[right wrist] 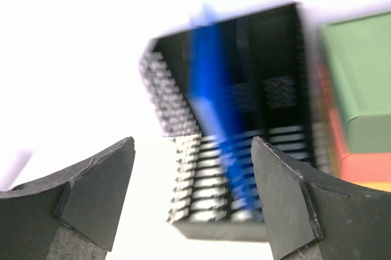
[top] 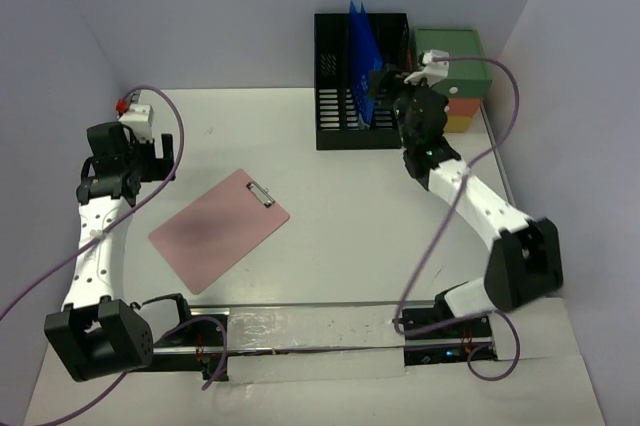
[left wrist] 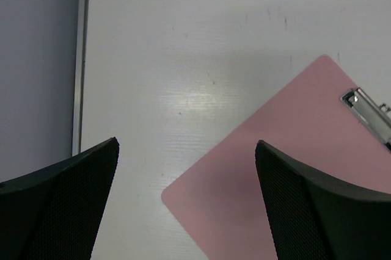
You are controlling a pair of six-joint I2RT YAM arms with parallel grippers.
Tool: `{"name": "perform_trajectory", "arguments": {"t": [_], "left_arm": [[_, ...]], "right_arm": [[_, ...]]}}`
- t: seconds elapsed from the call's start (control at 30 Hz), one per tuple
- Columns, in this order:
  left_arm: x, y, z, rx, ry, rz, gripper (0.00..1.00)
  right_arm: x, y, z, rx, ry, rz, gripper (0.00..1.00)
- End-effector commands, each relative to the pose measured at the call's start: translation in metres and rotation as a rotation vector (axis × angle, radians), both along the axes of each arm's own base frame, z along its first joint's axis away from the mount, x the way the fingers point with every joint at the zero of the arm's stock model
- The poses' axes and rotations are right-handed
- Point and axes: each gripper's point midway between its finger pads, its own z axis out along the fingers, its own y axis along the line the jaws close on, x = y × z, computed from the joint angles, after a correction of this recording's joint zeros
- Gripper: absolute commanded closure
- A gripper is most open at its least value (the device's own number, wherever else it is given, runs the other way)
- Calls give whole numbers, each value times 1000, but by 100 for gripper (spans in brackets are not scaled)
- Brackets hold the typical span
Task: Organize the desk
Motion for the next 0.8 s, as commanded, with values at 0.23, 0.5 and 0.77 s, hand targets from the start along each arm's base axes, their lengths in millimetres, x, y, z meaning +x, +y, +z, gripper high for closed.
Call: {"name": "perform_trajectory", "arguments": {"t": [0.23, 0.5, 0.77], "left_arm": [[-49, 3, -60, 34, 173, -9, 1], [-62, -4, -64, 13, 157, -25, 1], [-65, -8, -79, -10, 195, -41, 1]], "right_arm": [[-130, 223, -142, -346, 555, 705, 30], [-125, 296, -216, -521, 763, 778, 50], [-135, 307, -277, -555, 871, 813, 60]]}}
